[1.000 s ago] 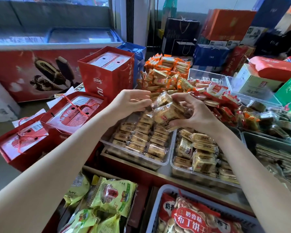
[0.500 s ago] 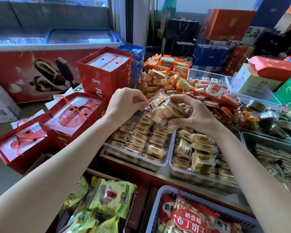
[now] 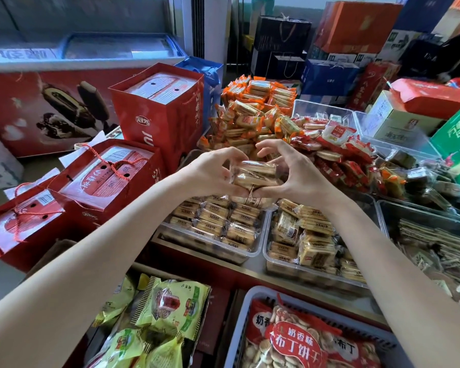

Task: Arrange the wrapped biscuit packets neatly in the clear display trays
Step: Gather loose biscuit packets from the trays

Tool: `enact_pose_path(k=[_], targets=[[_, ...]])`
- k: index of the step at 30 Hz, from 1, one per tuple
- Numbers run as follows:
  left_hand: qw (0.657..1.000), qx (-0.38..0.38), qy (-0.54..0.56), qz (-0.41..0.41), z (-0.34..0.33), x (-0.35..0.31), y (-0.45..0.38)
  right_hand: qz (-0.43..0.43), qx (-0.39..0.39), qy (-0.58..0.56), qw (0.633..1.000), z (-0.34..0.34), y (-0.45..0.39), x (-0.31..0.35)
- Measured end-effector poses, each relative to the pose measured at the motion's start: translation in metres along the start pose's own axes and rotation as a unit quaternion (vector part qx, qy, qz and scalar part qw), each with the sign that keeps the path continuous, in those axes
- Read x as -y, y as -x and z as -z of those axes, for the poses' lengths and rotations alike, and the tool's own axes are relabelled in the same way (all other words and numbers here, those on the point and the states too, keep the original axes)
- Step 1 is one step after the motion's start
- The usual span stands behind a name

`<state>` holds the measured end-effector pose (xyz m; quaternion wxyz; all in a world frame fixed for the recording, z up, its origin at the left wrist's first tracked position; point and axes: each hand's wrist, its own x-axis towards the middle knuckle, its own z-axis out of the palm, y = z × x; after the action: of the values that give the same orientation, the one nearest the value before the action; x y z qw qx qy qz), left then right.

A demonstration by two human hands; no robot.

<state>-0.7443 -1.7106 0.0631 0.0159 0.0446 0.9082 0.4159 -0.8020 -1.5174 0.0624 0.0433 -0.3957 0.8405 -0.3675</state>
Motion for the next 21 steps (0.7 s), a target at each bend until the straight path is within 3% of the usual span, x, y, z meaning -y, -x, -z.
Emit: enact_pose_path(k=[6,8,13,21], targets=[[0.99,-0.044,0.129,0.041,0.005,0.018,0.007,-0.06,-0.102,-0.167,0.979,0.006,-0.006,-0.01],[0.984,-0.04,0.166,0.057,0.007,0.023,0.008,-0.082,-0.113,-0.146,0.979,0.005,-0.008,-0.016],[0.983,-0.019,0.171,0.06,0.009,0.026,0.009,-0.07,-0.044,-0.12,0.989,-0.003,-0.013,-0.019],[0.977,-0.01,0.206,0.053,0.008,0.032,0.006,-0.039,-0.09,-0.083,0.992,-0.009,-0.02,-0.027]])
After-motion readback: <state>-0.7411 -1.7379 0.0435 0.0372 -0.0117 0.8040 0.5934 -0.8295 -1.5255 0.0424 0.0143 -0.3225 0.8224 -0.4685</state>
